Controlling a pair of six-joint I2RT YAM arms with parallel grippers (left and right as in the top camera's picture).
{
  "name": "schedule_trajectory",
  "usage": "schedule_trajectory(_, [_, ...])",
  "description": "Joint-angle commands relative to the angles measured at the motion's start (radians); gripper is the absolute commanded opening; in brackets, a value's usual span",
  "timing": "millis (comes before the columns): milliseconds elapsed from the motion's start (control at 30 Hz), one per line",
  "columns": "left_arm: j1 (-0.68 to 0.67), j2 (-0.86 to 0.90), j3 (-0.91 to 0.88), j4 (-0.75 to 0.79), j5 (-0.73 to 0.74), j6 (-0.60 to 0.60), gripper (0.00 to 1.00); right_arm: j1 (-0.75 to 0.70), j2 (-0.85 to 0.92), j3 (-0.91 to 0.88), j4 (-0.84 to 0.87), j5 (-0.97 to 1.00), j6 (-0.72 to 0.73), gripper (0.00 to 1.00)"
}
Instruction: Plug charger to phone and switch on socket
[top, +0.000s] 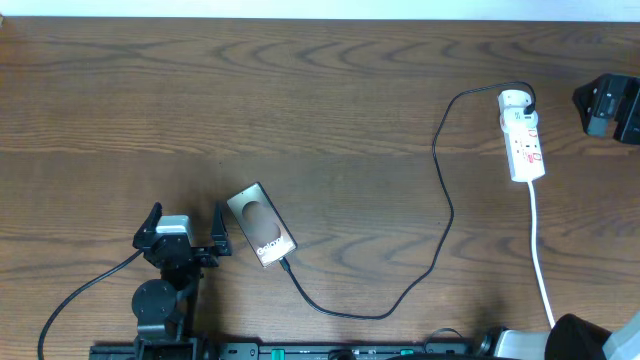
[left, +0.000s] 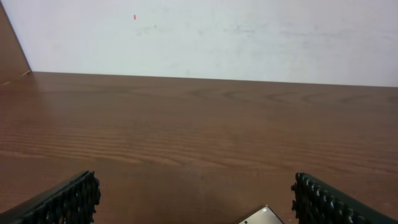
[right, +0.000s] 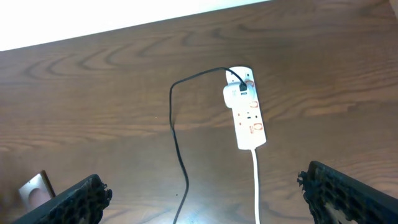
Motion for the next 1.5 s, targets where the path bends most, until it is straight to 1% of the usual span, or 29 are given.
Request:
schedule_trajectory(0, [-0.002, -0.006, -0.023, -0.023, 0.035, 0.014, 0.98, 0.002, -0.082, 0.001, -0.001, 0.001, 0.013, 0.99])
schedule_trajectory(167, [-0.002, -0.006, -0.022, -0.022, 0.035, 0.014, 0.97, 0.016, -0.231, 0.001, 0.000, 0.002, 0.012, 0.99])
schedule_trajectory(367, [-0.002, -0.006, -0.023, -0.022, 0.035, 0.014, 0.98, 0.037, -0.419, 0.001, -0.001, 0.053, 0.002, 0.99])
schedule_trajectory(533, [-0.002, -0.006, -0.022, -0.022, 0.035, 0.014, 0.98, 0.061, -0.542, 0.001, 0.000, 0.053, 0.002, 0.99])
schedule_trajectory(633, [-0.002, -0.006, -0.022, -0.023, 0.035, 0.014, 0.98, 0.078, -0.597, -0.013, 0.023, 0.053, 0.001, 0.99])
schedule_trajectory(700, [-0.002, -0.006, -0.022, -0.022, 0.035, 0.014, 0.98, 0.086, -0.635, -0.051, 0.072, 0.051, 0.001, 0.99])
schedule_trajectory(800, [-0.002, -0.006, -0.022, -0.022, 0.035, 0.014, 0.98, 0.096, -0.702, -0.167, 0.212, 0.017, 0.001, 0.99])
schedule_trajectory(867, [-0.002, -0.006, -0.022, -0.022, 0.035, 0.014, 0.98, 0.100, -0.754, -0.279, 0.342, -0.039, 0.001, 0.99])
schedule_trajectory(933, [-0.002, -0.006, -0.022, -0.022, 0.035, 0.014, 0.98, 0.106, -0.809, -0.413, 0.502, -0.100, 0.002, 0.99])
schedule_trajectory(1000, [-0.002, -0.006, -0.022, -0.023, 0.035, 0.014, 0.98, 0.121, -0.869, -0.576, 0.703, -0.156, 0.002, 0.99])
schedule_trajectory(1167, [-0.002, -0.006, -0.022, -0.022, 0.035, 0.014, 0.98, 0.168, -0.982, -0.950, 1.182, -0.237, 0.002, 0.99])
schedule_trajectory(1233, [-0.002, -0.006, -0.022, -0.023, 0.035, 0.014, 0.98, 0.188, -1.015, -1.080, 1.337, -0.260, 0.002, 0.99])
schedule_trajectory(1300, [-0.002, -0.006, -0.022, -0.022, 0.035, 0.014, 0.98, 0.206, -1.041, -1.196, 1.452, -0.262, -0.001, 0.99])
schedule_trajectory(1367, [-0.002, -0.006, -0.022, -0.023, 0.035, 0.014, 0.98, 0.220, -1.061, -1.293, 1.529, -0.261, -0.015, 0.99])
schedule_trajectory(1467, [-0.002, -0.006, -0.022, -0.022, 0.035, 0.014, 0.98, 0.238, -1.085, -1.442, 1.605, -0.261, -0.106, 0.99])
